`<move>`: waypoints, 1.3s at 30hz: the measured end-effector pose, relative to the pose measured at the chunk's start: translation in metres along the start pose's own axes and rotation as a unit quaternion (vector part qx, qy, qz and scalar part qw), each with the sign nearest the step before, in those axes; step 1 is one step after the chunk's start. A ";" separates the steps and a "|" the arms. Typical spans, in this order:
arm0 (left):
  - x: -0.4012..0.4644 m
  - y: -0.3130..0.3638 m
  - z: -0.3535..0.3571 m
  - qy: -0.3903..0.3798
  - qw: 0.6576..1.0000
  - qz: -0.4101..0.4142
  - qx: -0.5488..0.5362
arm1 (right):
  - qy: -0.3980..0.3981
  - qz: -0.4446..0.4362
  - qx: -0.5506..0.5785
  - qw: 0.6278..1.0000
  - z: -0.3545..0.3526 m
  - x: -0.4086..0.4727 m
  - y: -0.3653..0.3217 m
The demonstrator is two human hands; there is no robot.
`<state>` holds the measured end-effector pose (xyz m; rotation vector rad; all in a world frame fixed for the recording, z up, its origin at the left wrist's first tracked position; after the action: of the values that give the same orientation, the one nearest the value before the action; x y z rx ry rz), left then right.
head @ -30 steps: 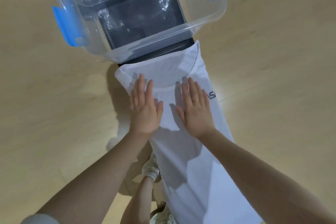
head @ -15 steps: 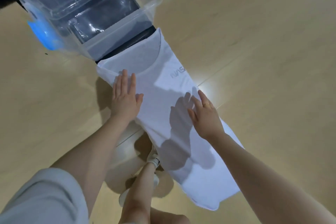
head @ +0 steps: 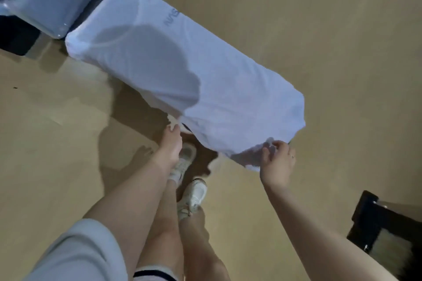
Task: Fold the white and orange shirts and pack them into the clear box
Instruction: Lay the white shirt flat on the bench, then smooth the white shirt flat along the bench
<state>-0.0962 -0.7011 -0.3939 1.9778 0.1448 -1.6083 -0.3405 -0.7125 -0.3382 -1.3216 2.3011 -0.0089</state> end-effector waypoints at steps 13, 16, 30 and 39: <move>-0.001 -0.123 0.065 -0.137 0.968 -0.172 -0.123 | -0.104 0.252 0.429 0.861 0.065 -0.003 0.075; -0.024 -0.137 0.073 -0.181 0.958 -0.206 -0.079 | -0.079 0.277 0.448 0.846 0.053 -0.016 0.076; -0.133 -0.079 0.132 -0.131 0.898 -0.192 -0.375 | -0.193 0.215 0.619 0.730 -0.026 -0.010 0.028; -0.144 -0.065 0.147 -0.011 0.883 -0.128 -0.450 | -0.250 0.374 0.594 0.667 -0.013 0.061 0.062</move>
<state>-0.2890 -0.6813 -0.3002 1.2285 0.9897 -1.3308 -0.4215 -0.7321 -0.3657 0.3052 1.5390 -0.6585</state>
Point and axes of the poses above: each hand's wrist, its own x-axis towards the middle knuckle, its own z-axis out of the palm, y = z × x, the point moved 3 cm from there along x, towards the middle knuckle, and after that the axes turned 6 degrees about -x, right-handed, at the moved point
